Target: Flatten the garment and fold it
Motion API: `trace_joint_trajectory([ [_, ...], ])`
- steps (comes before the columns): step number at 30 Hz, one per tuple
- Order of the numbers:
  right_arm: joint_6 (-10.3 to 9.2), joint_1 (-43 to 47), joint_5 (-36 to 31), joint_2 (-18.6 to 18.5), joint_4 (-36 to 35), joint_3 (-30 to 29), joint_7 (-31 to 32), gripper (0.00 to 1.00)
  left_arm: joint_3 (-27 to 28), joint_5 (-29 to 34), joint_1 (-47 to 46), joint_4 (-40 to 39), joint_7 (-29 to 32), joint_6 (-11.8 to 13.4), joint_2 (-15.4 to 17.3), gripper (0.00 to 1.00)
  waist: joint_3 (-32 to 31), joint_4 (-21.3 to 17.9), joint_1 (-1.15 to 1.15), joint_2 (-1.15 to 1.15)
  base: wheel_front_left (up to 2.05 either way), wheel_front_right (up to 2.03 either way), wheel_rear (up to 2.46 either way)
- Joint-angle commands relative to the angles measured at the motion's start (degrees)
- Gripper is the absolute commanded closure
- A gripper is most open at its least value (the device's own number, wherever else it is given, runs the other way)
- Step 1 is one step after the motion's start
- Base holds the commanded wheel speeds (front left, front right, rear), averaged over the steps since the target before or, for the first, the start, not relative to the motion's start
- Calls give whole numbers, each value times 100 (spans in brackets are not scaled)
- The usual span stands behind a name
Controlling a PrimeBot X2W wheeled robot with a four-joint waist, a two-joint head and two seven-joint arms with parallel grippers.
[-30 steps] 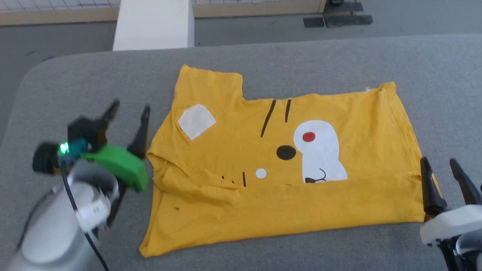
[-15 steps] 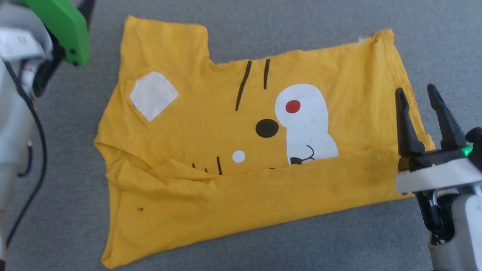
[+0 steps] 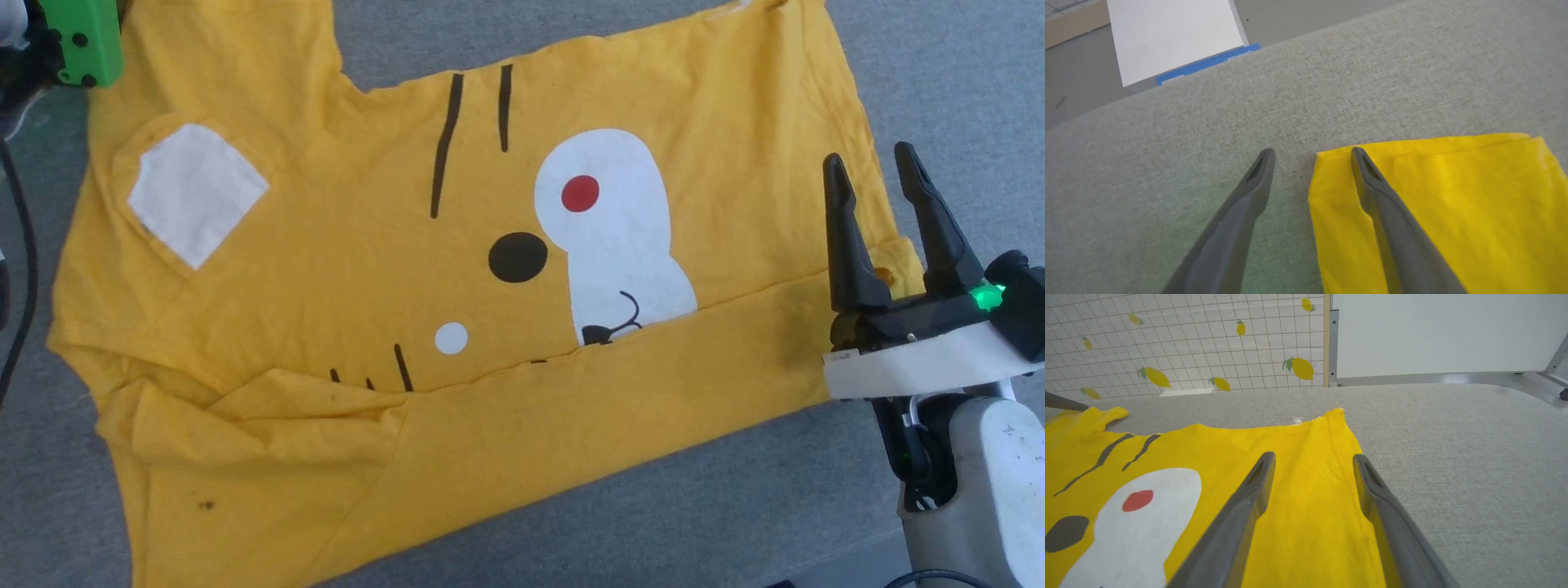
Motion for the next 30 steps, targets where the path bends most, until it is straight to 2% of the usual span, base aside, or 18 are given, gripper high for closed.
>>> trace_joint_trajectory([
  [1,-8,-93,-35,33,-17,16,-37,0,-12,-11,61,-44,164,109,101,0,141,-142,-1,0,0,0,0],
  [3,-8,-97,-43,44,-8,14,-38,0,-34,-35,145,-113,412,233,155,0,143,-148,-1,0,0,0,0],
  [4,-8,-102,-50,46,-3,11,-34,0,-43,-52,185,-148,516,278,177,7,140,-148,-1,0,0,0,0],
  [5,-8,-112,-63,46,0,7,-21,0,-62,-60,236,-198,641,328,215,60,136,-148,-1,0,0,0,0],
  [6,-8,-127,-69,45,1,4,-5,0,-79,-59,273,-248,725,362,247,83,132,-146,-1,0,0,0,0],
  [7,-8,-154,-85,30,0,12,28,0,-93,-56,313,-320,797,397,284,100,130,-144,-1,0,0,0,0],
  [12,-8,-590,-138,-119,45,-7,440,0,-65,-172,454,-626,945,492,317,100,117,-104,-1,0,0,0,0],
  [16,-8,-1373,-165,-196,342,-127,1254,0,-75,-179,476,-791,877,490,296,100,106,-44,-1,0,0,0,0],
  [23,-8,-2963,-237,-89,1634,-402,3308,0,-109,-188,418,-888,733,445,188,100,136,118,-1,0,0,0,0],
  [30,-8,-3953,-730,-68,2775,-643,4451,0,-144,-228,400,-867,586,347,99,100,183,316,-1,0,0,0,0],
])
